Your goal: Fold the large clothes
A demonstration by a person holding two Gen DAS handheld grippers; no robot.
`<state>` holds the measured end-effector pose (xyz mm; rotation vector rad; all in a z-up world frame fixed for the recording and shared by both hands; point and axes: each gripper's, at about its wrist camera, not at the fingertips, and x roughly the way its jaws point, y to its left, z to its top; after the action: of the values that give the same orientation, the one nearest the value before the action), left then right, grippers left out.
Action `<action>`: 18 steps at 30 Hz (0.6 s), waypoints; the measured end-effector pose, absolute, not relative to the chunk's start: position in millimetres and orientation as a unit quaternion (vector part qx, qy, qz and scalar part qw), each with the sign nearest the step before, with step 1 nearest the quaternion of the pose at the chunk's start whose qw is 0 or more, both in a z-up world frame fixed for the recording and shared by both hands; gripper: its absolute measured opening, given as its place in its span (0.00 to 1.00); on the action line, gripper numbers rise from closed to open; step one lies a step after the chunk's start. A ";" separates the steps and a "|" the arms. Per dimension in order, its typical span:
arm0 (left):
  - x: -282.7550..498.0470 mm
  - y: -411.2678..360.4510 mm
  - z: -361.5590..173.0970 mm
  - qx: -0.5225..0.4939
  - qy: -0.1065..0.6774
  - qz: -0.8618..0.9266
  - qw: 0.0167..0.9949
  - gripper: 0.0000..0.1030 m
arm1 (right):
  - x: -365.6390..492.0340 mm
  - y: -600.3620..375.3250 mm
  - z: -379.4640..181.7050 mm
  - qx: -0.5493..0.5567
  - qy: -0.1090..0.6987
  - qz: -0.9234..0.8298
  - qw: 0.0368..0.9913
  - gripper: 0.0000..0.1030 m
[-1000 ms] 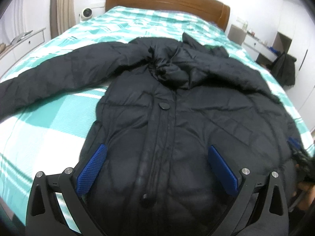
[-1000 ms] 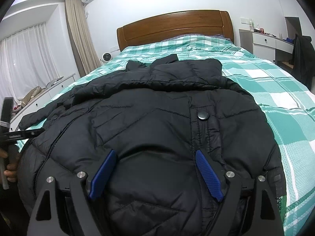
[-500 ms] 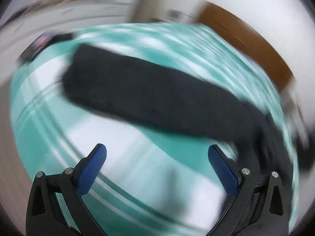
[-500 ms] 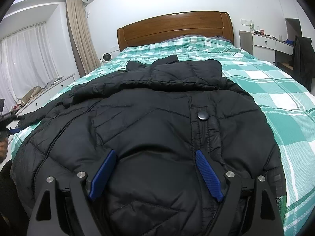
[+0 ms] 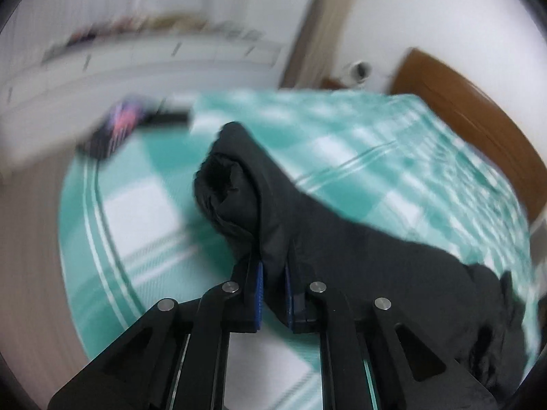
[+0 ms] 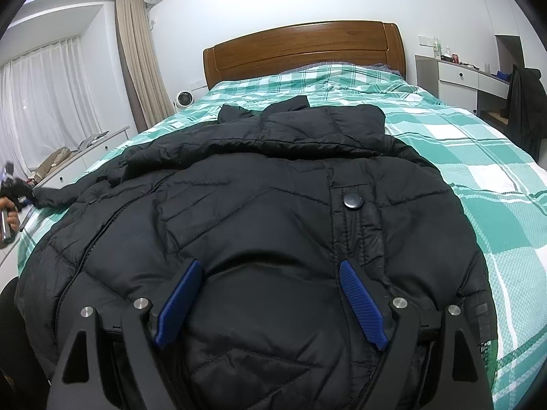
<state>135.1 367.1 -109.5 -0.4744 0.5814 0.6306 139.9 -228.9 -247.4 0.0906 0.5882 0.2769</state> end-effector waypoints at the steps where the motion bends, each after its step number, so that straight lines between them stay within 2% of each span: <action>1: 140.1 344.3 -89.6 -0.183 0.265 0.283 0.903 0.08 | 139.8 -228.8 -247.4 0.044 0.288 0.136 0.947 0.82; 4: 145.8 268.4 -40.0 -0.067 0.227 0.216 0.947 0.08 | 140.1 -228.9 -247.4 0.043 0.288 0.135 0.947 0.82; 8: 142.8 155.0 -2.9 0.048 0.186 0.107 0.976 0.08 | 139.9 -229.1 -247.4 0.043 0.288 0.135 0.947 0.82; 11: 136.0 69.9 -5.2 0.101 0.178 0.028 0.978 0.08 | 139.9 -229.1 -247.4 0.043 0.288 0.136 0.947 0.82; 14: 137.7 3.7 -33.9 0.121 0.207 -0.037 0.970 0.09 | 140.3 -228.6 -247.7 0.043 0.288 0.136 0.947 0.82; 16: 145.1 -26.5 -63.3 0.117 0.249 -0.072 0.959 0.15 | 140.7 -228.9 -247.8 0.043 0.288 0.136 0.947 0.82; 17: 149.4 -36.5 -78.4 0.113 0.274 -0.089 0.951 0.22 | 140.7 -228.9 -247.8 0.044 0.288 0.136 0.947 0.82; 18: 154.5 -47.7 -100.2 0.109 0.310 -0.108 0.938 0.42 | 140.7 -228.9 -247.9 0.044 0.288 0.137 0.947 0.82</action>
<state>154.5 -47.7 -100.2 0.2227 0.6332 -0.2206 140.7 -228.9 -247.8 0.0894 0.5871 0.2781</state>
